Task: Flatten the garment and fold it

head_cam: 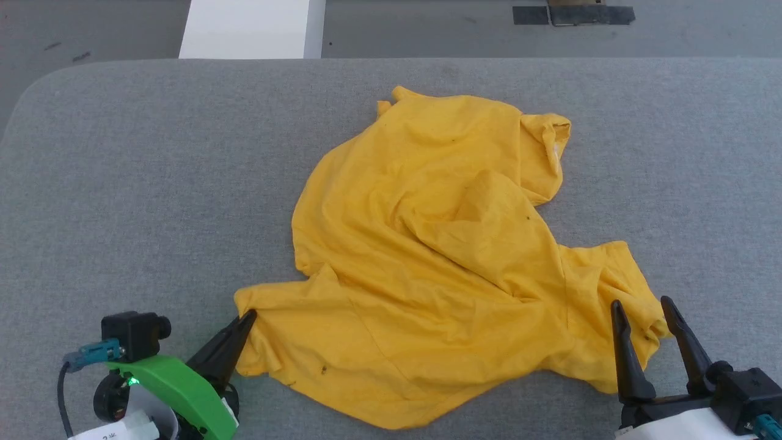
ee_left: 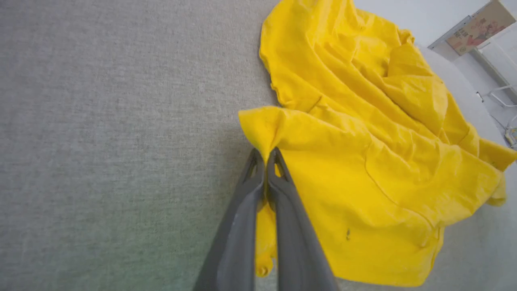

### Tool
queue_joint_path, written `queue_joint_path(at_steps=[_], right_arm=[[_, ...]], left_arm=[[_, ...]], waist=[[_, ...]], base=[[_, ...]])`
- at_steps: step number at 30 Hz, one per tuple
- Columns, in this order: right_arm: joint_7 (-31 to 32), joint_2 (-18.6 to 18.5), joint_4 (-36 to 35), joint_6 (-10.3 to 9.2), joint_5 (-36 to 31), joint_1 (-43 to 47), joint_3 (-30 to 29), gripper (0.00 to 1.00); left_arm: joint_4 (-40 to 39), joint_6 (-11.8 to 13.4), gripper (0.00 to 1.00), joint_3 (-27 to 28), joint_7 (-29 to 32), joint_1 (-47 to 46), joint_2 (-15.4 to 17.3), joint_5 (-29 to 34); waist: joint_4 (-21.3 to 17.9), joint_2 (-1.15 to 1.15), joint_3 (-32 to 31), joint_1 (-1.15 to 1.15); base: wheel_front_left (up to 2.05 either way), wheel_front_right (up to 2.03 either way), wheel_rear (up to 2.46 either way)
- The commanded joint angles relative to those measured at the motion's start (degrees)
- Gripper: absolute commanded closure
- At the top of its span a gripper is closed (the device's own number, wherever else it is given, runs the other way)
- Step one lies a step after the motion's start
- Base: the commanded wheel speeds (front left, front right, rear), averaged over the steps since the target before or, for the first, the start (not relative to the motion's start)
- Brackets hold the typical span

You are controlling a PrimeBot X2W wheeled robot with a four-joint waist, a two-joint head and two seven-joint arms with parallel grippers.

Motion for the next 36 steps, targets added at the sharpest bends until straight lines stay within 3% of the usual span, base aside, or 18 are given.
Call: queue_joint_path(at_steps=[1, 9, 13, 21, 26, 32, 36], right_arm=[[-0.1, 0.0, 0.2, -0.08, 0.2, -0.8, 0.1, 0.00], [0.7, 0.0, -0.2, -0.08, -0.3, -0.1, -0.1, 0.00], [1.7, 0.0, -0.7, -0.08, -0.9, 0.4, -0.1, 0.00], [3.4, 0.0, -1.3, -0.08, -1.8, 0.8, 0.2, 0.00], [5.7, 0.0, -2.2, -0.08, -2.9, -0.1, 0.3, 0.00], [15.3, 0.0, -4.4, -0.08, -2.4, -2.9, -1.5, 0.00], [28.1, 0.0, -5.7, -0.08, -2.1, -4.6, -3.1, 0.00]], left_arm=[[-0.5, 0.1, 1.00, 0.5, -0.4, 0.4, -0.3, -1.0], [-1.4, 3.4, 1.00, 5.4, -0.9, 6.4, 1.5, -4.5], [-0.6, 5.3, 1.00, 9.7, -2.0, 9.9, 4.0, -5.6], [-0.1, 6.4, 1.00, 13.9, -3.8, 12.6, 5.5, -7.2], [-1.7, 6.3, 1.00, 13.6, -4.5, 12.6, 5.3, -6.8], [-6.5, 5.3, 1.00, 11.0, -4.6, 11.2, 4.3, -5.4], [-10.1, 5.1, 1.00, 9.3, -4.6, 10.3, 4.2, -3.9]], waist=[[0.3, 0.00, -0.4, 0.00], [1.3, 0.00, -1.8, 0.00], [2.2, 0.00, -2.3, 0.00], [2.9, 0.00, -3.0, 0.00], [2.8, 0.00, -3.4, 0.00], [2.1, 0.00, -3.4, 0.00], [1.5, 0.00, -2.8, 0.00]], base=[[0.00, 0.00, 0.00], [0.00, 0.00, 0.00], [0.00, 0.00, 0.00], [0.00, 0.00, 0.00], [0.00, 0.00, 0.00], [0.00, 0.00, 0.00], [0.00, 0.00, 0.00]])
